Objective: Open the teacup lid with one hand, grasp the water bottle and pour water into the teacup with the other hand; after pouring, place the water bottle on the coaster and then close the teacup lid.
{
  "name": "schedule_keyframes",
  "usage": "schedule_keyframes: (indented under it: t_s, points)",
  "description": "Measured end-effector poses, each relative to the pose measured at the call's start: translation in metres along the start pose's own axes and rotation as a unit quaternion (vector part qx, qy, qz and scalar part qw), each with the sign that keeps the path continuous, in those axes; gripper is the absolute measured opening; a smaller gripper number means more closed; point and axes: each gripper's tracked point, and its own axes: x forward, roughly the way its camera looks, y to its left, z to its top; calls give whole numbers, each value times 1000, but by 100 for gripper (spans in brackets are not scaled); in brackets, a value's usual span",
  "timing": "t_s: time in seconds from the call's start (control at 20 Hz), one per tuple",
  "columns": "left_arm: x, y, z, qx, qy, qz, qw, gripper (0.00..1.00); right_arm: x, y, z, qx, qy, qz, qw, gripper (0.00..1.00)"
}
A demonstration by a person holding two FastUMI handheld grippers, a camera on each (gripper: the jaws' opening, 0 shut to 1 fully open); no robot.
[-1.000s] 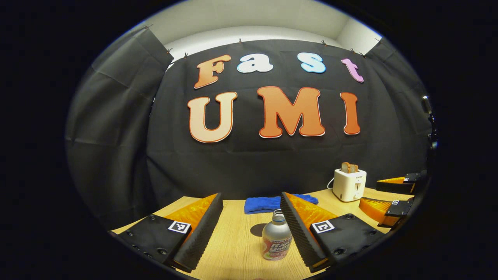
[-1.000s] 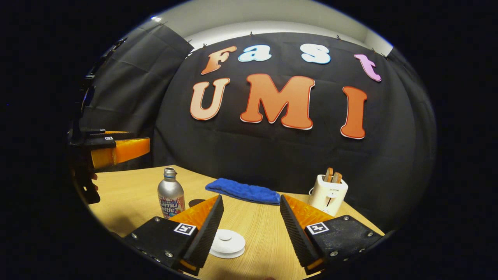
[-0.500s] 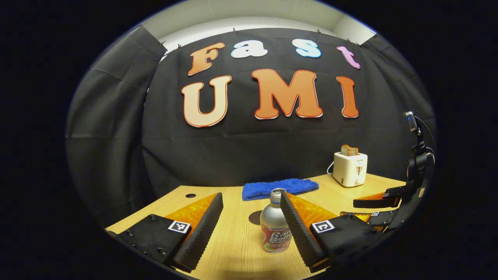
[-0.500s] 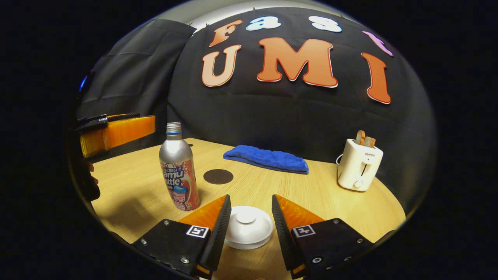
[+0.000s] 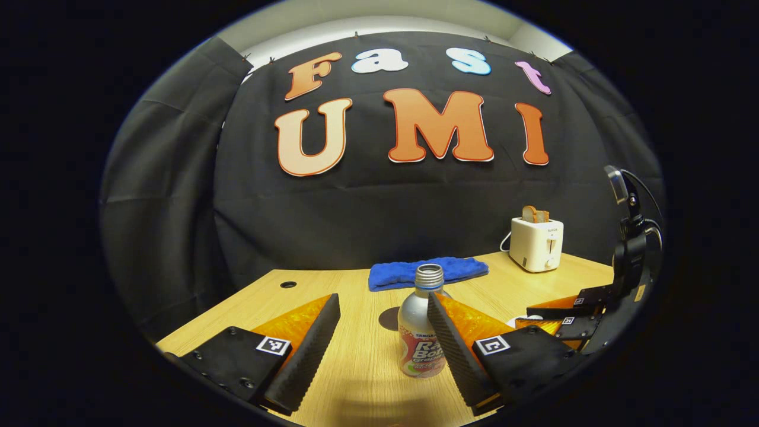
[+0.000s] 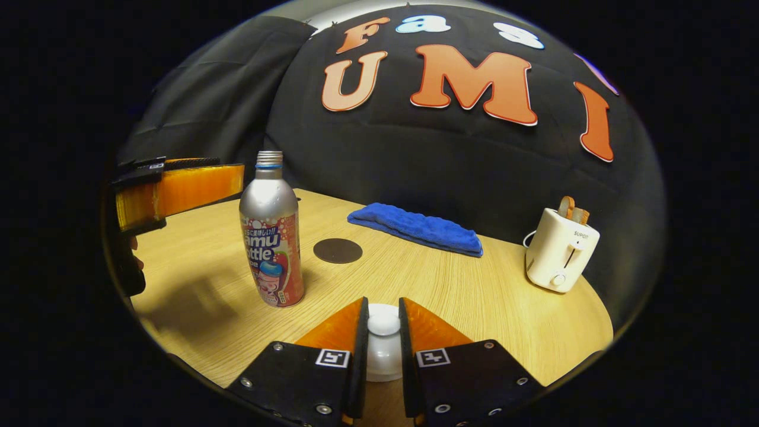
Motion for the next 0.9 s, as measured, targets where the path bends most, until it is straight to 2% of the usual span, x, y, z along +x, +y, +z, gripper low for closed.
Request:
schedule_keyframes:
  t_s: [0.1,0.3,0.45,0.7,0.9]
  points:
    - [1,-7,-8,-4,6,-10,1000,98,-2,1,0,10,2,8,1000,24]
    - [1,-20,-15,-8,9,-29,999,98,-14,-4,21,19,-29,12,999,24]
    - [2,-32,-30,-14,21,-44,999,97,-28,-17,28,18,-43,-1,999,24]
    - [20,-44,-72,-27,76,-52,995,98,-51,-54,26,41,-48,-33,997,23]
    - [35,-48,-83,-35,91,-52,994,98,-67,-74,24,50,-57,-48,996,23]
